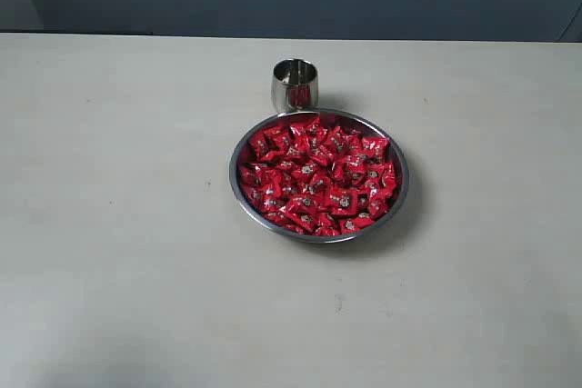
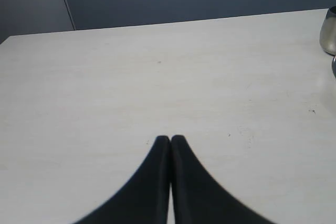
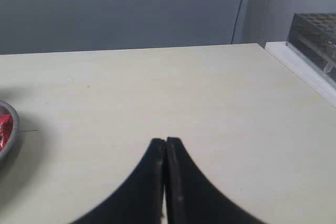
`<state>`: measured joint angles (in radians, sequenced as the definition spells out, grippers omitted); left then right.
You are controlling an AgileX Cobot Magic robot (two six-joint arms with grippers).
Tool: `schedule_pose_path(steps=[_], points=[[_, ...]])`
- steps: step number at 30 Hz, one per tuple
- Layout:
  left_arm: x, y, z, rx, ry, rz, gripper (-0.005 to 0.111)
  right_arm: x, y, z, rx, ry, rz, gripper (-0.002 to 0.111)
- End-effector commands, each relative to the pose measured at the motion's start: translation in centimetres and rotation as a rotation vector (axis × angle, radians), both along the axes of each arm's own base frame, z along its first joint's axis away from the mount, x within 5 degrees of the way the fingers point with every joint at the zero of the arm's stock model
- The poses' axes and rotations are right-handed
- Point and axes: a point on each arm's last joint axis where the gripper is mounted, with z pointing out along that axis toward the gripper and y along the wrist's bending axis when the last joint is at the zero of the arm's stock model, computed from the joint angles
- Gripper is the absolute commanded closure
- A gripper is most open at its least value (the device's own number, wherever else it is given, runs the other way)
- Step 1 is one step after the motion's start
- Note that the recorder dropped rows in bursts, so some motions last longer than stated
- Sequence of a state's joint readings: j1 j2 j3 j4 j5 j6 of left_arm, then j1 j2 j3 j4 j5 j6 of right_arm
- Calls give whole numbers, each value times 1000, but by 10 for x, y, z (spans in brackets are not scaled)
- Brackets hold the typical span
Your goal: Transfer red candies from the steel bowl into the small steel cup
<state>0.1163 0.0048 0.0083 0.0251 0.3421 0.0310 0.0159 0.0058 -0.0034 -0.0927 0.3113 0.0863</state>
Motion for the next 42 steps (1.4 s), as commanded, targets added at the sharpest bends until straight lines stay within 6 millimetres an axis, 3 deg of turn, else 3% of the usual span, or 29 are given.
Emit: schedule_pose_path(steps=[1, 15, 23, 34, 42], points=[[0, 0, 4, 2, -18, -8, 106, 0, 0, 0, -2, -8, -3, 108], [0, 0, 4, 2, -18, -8, 106, 0, 0, 2, -2, 4, -5, 108], [0, 0, 4, 2, -18, -8, 106, 10, -1, 59, -1, 38, -11, 108], [0, 0, 4, 2, -18, -8, 106, 44, 0, 168, 0, -101, -7, 108], [0, 0, 4, 2, -18, -8, 106, 45, 2, 199, 41, -330, 15, 108]])
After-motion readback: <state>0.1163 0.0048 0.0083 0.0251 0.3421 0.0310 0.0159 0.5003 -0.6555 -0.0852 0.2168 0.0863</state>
